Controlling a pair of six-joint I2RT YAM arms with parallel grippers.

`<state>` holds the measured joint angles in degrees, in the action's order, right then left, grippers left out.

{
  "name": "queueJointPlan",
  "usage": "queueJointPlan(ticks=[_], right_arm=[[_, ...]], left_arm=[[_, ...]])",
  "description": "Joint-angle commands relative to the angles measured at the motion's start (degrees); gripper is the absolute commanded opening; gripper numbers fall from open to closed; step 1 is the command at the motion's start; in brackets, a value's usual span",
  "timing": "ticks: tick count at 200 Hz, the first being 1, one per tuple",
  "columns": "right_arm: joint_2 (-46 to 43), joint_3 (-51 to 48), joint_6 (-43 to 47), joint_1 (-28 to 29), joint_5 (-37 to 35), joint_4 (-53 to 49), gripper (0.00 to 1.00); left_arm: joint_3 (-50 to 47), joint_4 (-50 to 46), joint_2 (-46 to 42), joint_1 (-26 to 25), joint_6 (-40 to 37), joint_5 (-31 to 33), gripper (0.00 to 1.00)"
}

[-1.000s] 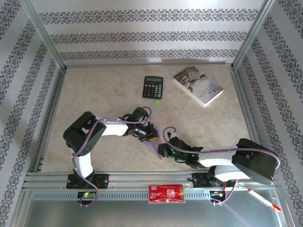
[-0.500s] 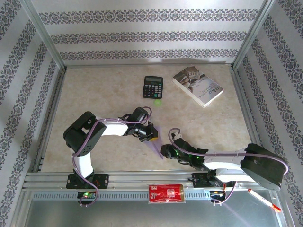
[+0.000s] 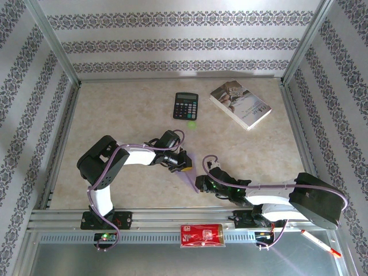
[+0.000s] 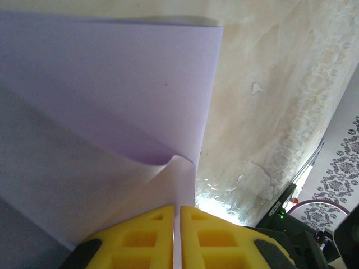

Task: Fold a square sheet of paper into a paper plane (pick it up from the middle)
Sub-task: Perform the fourth fold on the wing at the bottom-center of the table.

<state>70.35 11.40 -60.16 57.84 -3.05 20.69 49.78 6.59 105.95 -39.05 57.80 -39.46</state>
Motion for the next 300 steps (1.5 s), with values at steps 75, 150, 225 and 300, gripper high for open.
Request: queueJointPlan(ticks=[75,150,225,300], right_arm=[[-4.67,1.67,3.93,0.83,1.9,-9.53,0.25],[-3.36,7.24,9.16,1.13,3.29,-11.03,0.23],[1.59,9.04,9.41,0.78,4.44,-10.39,0.21],[-5.41,9.12,11.33,-0.18,4.6,-13.36,0.26]], left_arm=[[-2.95,4.58,2.01,-0.07,-0.94,-1.76,0.1],[-3.45,4.84,3.13,0.02,-1.64,-2.89,0.1],[-3.09,3.09,2.86,0.29,-2.55,-2.69,0.09],[-3.64,2.37,3.16,0.67,-3.57,-2.33,0.07]])
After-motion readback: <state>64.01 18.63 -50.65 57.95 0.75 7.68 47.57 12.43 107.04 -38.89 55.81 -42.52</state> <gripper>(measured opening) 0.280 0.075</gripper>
